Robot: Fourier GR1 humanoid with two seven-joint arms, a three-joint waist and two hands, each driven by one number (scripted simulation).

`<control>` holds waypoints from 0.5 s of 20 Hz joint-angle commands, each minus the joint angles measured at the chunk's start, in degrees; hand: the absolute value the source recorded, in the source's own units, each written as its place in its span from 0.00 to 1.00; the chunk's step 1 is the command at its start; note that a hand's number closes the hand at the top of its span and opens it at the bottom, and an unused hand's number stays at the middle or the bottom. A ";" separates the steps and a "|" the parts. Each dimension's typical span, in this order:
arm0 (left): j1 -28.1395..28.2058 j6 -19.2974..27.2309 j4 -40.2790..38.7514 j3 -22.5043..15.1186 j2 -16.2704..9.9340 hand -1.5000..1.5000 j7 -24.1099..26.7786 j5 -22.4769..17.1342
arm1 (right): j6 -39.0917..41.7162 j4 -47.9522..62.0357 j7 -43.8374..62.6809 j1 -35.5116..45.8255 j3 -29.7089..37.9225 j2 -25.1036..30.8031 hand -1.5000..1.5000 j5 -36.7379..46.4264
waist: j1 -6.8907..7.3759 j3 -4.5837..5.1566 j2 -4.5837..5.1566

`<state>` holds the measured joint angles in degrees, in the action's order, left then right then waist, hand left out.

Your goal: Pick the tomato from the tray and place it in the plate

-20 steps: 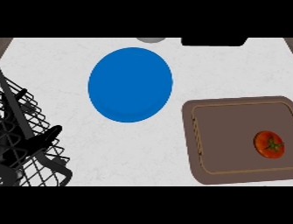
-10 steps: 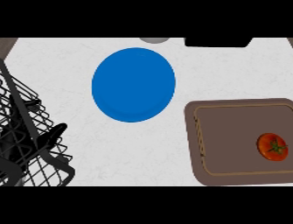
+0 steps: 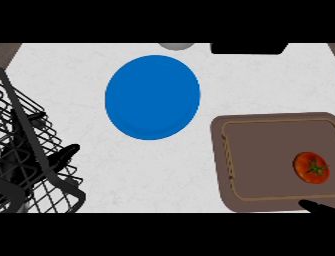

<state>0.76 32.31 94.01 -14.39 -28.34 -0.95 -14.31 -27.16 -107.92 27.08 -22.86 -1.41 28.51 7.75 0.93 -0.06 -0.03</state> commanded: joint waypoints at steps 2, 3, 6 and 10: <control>2.44 -8.89 -4.03 -3.12 -8.02 0.50 3.13 4.17 | 1.90 4.02 1.08 4.58 -2.29 -0.28 0.00 1.03 | 0.01 0.06 0.40; 4.09 -8.54 -4.21 -4.17 -6.52 0.50 5.87 4.58 | 2.54 4.85 2.42 5.22 -1.52 0.37 0.00 0.55 | 0.13 0.12 0.40; 3.59 -8.30 -3.83 -3.01 -7.99 0.50 4.52 3.67 | 2.53 4.81 0.83 3.55 -2.61 -0.73 0.00 1.01 | -0.79 0.08 0.16; 3.02 -8.24 -4.48 -3.88 -7.95 0.50 4.80 3.47 | 2.97 8.47 1.92 8.69 -2.15 -1.16 0.00 0.85 | -0.34 0.09 0.40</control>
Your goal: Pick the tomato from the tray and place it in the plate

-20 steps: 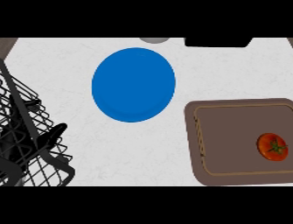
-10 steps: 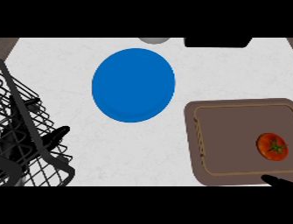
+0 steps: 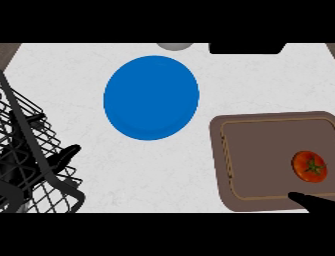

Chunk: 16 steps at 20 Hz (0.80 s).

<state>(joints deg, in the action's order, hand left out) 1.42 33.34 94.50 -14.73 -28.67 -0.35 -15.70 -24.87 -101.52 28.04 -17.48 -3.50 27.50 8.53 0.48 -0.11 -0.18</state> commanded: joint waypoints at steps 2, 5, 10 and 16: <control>4.69 -10.03 -4.99 -3.68 -7.61 0.50 6.58 4.25 | -0.42 3.79 0.85 3.68 -0.80 -1.55 0.00 1.05 | 0.51 0.18 0.56; 3.87 -8.18 -3.16 -4.71 -7.95 0.50 4.22 5.01 | 0.64 6.10 -1.71 3.75 -1.24 -1.93 0.00 0.75 | 0.10 0.07 0.43; 2.85 -8.95 -3.26 -3.15 -9.20 0.50 3.58 3.40 | -1.15 6.91 -6.60 5.95 -0.80 -3.85 1.00 1.18 | -0.34 0.08 0.34; 0.02 -6.63 -1.87 -6.22 -7.07 0.50 2.47 4.02 | 7.68 11.99 -9.66 16.92 -5.55 4.21 1.00 6.87 | 4.38 0.08 1.89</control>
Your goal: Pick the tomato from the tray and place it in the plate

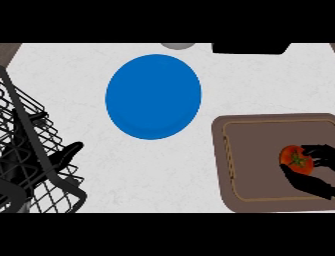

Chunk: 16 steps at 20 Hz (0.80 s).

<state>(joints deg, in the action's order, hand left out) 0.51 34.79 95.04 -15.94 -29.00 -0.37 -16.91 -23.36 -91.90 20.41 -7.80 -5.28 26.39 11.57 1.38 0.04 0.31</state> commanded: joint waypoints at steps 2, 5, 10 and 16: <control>-2.57 -6.12 -1.24 -5.90 -5.20 0.50 1.23 4.74 | 12.21 2.06 -5.44 11.29 -7.34 10.49 1.00 6.85 | 7.89 -0.07 2.99; -7.17 -5.26 -1.11 -7.54 -3.12 0.50 -0.72 3.86 | 18.83 2.95 -9.35 15.68 -10.82 16.27 1.00 10.34 | 12.82 0.10 4.85; -12.46 -6.58 -3.09 -12.22 -3.14 0.50 -1.84 4.80 | 26.23 8.89 -15.61 25.34 -12.56 21.09 1.00 12.53 | 14.83 -0.33 5.05; -14.63 -6.33 -5.40 -13.54 -4.67 0.50 -1.91 4.71 | 26.83 17.03 -24.69 35.96 -9.84 20.60 1.00 11.64 | 13.06 -0.61 4.17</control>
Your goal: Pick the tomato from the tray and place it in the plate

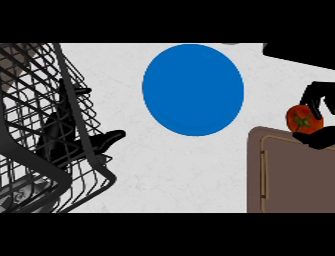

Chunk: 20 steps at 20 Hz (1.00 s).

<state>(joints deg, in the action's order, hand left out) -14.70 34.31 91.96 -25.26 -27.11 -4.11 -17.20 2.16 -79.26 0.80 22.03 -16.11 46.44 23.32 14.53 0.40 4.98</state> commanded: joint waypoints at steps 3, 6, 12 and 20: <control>1.28 -6.23 -2.79 -3.82 -7.53 0.50 1.86 4.43 | 0.21 7.46 -9.52 11.17 3.27 0.38 1.00 -0.71 | -1.25 -0.91 -1.00; 2.73 -5.63 -2.46 -4.28 -7.28 0.50 2.57 4.78 | -1.63 9.48 -15.67 15.48 4.51 -2.31 1.00 -2.22 | -2.39 -0.93 -1.24; 5.27 -5.24 -3.33 -2.83 -7.78 0.50 3.77 4.86 | 3.42 13.54 -29.67 22.07 5.58 -6.16 1.00 -8.74 | -5.09 -0.71 -1.59; 7.69 -6.17 -3.06 -0.34 -9.32 0.50 4.15 4.99 | 12.05 22.07 -36.16 32.13 2.02 -12.99 1.00 -10.44 | -7.10 -0.35 -2.51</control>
<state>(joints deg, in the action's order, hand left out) -7.77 35.92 93.68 -21.99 -28.75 -3.16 -17.16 11.03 -60.90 -32.97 49.38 -12.24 36.85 13.14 8.38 0.63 2.32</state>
